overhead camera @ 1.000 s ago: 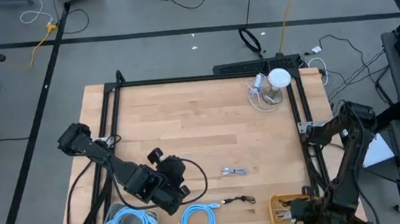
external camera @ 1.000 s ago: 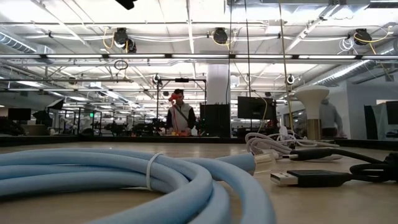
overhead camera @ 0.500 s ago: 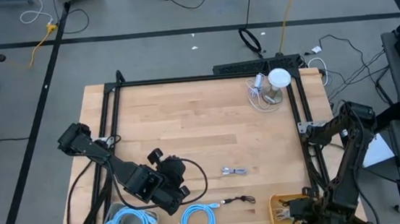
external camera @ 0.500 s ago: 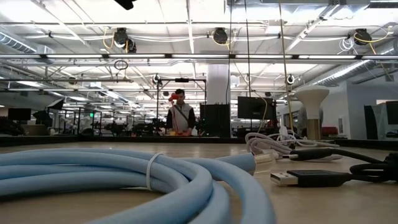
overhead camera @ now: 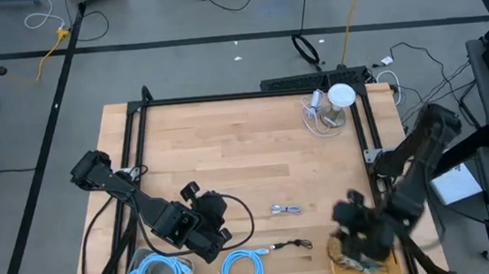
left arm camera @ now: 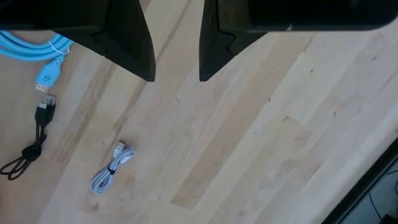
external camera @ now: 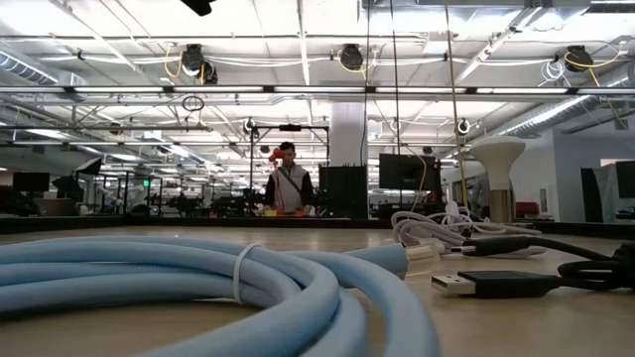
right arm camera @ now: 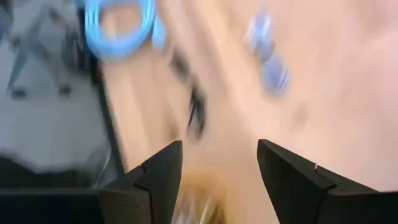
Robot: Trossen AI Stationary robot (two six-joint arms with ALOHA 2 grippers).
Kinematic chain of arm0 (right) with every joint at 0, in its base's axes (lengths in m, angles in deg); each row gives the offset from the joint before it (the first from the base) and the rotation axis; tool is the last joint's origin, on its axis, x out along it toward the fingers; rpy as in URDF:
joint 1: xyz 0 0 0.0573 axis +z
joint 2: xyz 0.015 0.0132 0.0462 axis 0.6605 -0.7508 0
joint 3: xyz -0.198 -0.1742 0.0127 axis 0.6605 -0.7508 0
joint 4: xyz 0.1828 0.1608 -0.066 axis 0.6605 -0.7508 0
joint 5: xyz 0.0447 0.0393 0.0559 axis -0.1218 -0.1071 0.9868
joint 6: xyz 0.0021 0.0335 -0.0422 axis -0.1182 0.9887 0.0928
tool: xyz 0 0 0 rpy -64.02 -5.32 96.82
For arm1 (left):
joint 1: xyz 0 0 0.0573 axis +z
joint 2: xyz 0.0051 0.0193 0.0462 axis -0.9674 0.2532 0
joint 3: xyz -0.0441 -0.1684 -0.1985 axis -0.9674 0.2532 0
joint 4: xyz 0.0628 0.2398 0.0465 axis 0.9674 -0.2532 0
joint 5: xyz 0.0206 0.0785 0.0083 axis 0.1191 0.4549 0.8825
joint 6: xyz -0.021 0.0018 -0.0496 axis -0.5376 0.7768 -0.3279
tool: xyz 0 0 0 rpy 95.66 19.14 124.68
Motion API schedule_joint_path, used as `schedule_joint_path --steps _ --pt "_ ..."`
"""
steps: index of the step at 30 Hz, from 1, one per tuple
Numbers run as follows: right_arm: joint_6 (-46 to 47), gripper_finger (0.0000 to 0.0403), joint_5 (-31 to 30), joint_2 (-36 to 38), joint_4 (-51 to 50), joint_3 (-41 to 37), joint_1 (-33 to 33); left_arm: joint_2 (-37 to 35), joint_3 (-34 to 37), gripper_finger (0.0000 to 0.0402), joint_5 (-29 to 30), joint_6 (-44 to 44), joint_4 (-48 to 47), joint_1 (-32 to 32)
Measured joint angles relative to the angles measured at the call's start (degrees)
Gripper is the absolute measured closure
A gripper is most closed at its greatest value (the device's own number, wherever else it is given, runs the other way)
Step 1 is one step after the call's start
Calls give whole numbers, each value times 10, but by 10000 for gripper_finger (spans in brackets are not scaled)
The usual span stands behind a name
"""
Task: Pick & Place USB Port
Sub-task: Put the light blue HDMI cable into the gray bin
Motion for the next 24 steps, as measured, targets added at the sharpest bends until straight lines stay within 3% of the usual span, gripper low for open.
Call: schedule_joint_path --steps 4,9,13,15,19,24 --pt "-150 206 -31 15 52 -7 -113 0 0 275 1 -7 0 0" --pt "-307 206 60 -15 179 -56 -242 0 0 275 2 -25 2 0" --pt "-372 206 135 -59 250 -85 -294 0 0 275 -13 -30 7 -3" --pt "-385 207 165 -82 279 -89 -300 0 1 275 -53 -1 30 -5" --pt "-387 207 194 -112 317 -89 -293 -1 52 275 -199 44 159 -9" --pt "-364 206 191 -116 330 -88 -278 0 195 275 -274 -38 317 -27"
